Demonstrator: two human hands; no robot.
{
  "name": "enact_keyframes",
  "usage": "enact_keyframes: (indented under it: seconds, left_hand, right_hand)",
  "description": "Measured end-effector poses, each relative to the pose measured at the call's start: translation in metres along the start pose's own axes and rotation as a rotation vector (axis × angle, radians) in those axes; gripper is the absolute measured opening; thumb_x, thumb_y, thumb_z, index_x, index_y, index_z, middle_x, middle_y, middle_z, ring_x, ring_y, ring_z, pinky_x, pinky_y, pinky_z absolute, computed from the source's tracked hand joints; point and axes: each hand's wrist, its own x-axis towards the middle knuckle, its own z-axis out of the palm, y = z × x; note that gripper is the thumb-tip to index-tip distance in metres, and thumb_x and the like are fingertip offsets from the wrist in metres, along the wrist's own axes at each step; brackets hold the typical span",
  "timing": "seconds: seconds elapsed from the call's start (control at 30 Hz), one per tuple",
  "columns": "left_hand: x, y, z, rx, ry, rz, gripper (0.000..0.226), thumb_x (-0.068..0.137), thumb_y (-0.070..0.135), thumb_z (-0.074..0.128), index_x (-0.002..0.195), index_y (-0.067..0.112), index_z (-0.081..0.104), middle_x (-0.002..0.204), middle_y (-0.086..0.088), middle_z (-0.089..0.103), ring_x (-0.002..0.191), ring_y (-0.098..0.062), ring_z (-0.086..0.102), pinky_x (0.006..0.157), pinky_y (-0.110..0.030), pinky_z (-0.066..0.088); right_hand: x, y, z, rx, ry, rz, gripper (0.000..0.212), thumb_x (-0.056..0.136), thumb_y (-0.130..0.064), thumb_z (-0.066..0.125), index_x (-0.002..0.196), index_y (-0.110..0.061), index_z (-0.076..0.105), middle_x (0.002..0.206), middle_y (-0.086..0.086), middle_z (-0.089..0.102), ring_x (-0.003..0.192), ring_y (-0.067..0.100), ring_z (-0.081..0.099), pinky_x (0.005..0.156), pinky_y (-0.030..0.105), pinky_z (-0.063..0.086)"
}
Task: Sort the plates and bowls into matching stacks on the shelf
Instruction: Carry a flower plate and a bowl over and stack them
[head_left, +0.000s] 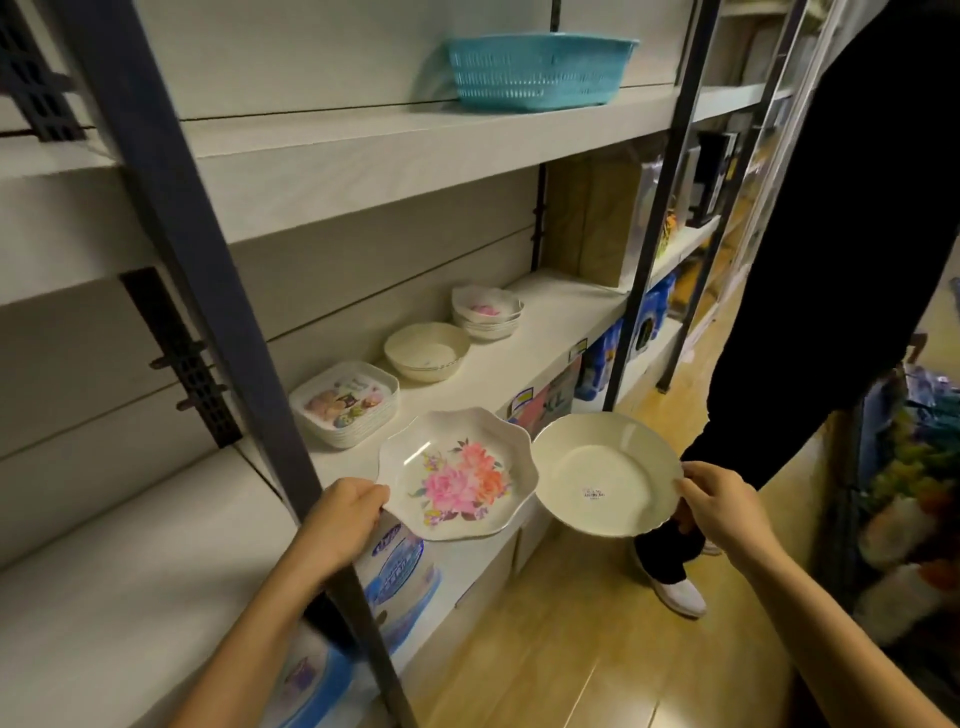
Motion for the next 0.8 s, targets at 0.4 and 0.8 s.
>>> enact_keyframes:
  seconds: [0.4,0.8]
  left_hand:
    - [0.101,0.043,0.013,-0.003,0.204,-0.079,0.042,0.091,0.014,0.045,0.051,0.015,0.036,0.048,0.0,0.035,0.048,-0.016,0.03,0.052,-0.029,0.021]
    - [0.108,0.055,0.031,-0.051,0.588,-0.336,0.044,0.092,0.01,0.046,0.049,0.012,0.042,0.052,-0.006,0.042,0.054,-0.021,0.036,0.057,-0.032,0.025]
  right_hand:
    - [0.172,-0.021,0.026,0.115,-0.158,-0.04,0.027,0.097,-0.018,0.044,0.114,-0.007,0.062,0.066,0.005,0.06,0.056,0.015,0.055,0.053,0.023,0.043]
    - [0.321,-0.103,0.101,0.15,-0.555,-0.355,0.02,0.091,-0.01,0.045,0.088,-0.007,0.065,0.06,0.002,0.065,0.053,0.013,0.062,0.062,0.031,0.051]
